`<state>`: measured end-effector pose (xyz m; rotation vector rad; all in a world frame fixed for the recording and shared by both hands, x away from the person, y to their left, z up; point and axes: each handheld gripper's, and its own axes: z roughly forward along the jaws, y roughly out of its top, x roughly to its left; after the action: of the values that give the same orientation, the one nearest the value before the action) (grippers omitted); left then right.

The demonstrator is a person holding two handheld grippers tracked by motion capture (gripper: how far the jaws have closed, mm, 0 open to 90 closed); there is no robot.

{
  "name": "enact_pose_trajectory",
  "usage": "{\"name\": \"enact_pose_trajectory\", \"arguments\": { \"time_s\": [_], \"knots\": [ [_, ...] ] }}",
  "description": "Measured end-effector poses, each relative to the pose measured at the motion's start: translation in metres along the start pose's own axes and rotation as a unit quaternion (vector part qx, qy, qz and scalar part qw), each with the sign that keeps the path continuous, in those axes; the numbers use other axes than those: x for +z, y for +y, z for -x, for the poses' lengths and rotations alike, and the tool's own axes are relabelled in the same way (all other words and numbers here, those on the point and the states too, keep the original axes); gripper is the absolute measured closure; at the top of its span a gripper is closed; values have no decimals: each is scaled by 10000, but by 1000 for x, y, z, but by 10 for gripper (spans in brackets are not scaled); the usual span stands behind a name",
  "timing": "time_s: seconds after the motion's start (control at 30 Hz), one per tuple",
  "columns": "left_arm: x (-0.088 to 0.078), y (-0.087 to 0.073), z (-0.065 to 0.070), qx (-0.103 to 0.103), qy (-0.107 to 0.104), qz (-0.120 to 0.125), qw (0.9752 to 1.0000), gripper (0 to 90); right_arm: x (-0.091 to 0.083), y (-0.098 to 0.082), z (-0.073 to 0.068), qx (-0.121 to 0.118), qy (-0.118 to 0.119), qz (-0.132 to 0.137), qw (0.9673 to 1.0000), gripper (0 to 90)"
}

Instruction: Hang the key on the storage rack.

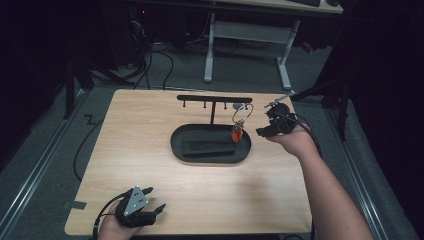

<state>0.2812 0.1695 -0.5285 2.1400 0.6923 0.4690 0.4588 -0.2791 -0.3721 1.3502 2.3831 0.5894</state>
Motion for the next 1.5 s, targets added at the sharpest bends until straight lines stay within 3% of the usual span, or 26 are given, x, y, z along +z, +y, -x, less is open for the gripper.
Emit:
{"name": "enact_pose_trajectory", "arguments": {
  "time_s": [0.33, 0.43, 0.5, 0.57, 0.63, 0.77, 0.9, 1.0, 1.07, 1.1, 1.13, 1.2, 1.27, 1.37, 1.5],
  "knots": [
    [5, -2, 1, -73, -113, -82, 9999, 284, 28, -59, 9, 416, -69, 331, 9986, 337],
    [4, -2, 1, -78, -112, -61, 9999, 284, 33, -75, 7, 513, 22, 369, 9980, 329],
    [4, -2, 1, -76, -111, -61, 9999, 284, 33, -87, 6, 635, 217, 538, 9963, 365],
    [5, -3, 0, -82, -124, -80, 9999, 283, 34, -97, 5, 745, 346, 627, 9946, 345],
    [5, -3, 0, -94, -132, -87, 9998, 283, 33, -106, 1, 656, 355, 860, 9935, 341],
    [7, -2, 1, -55, -153, -101, 9998, 283, 34, -127, -12, 748, 520, 1175, 9889, 312],
    [7, -1, 1, -25, -191, -91, 9998, 283, 37, -150, -31, 796, 489, 1585, 9829, 296],
    [8, -1, 1, -26, -196, -47, 9998, 283, 36, -170, -45, 889, 433, 1957, 9757, 275],
    [7, 0, 1, -39, -183, -20, 9998, 284, 34, -191, -55, 1017, 248, 2410, 9649, 297],
    [6, 1, 1, -51, -184, 5, 9998, 285, 33, -199, -60, 1045, 110, 2444, 9640, 288],
    [5, 1, 2, -35, -177, 24, 9998, 285, 31, -202, -62, 1006, 160, 2336, 9670, 245],
    [4, 2, 3, 2, -133, 48, 9999, 286, 29, -209, -68, 828, -12, 2410, 9670, 246],
    [2, 3, 3, -9, -104, 62, 9999, 287, 32, -212, -71, 855, 42, 2255, 9705, 242],
    [1, 3, 3, 8, -79, 77, 9999, 287, 33, -208, -70, 801, -52, 2347, 9688, 236],
    [-1, 2, 1, -9, -84, 107, 9999, 287, 36, -207, -70, 892, 5, 2287, 9694, 237]
  ]
}}
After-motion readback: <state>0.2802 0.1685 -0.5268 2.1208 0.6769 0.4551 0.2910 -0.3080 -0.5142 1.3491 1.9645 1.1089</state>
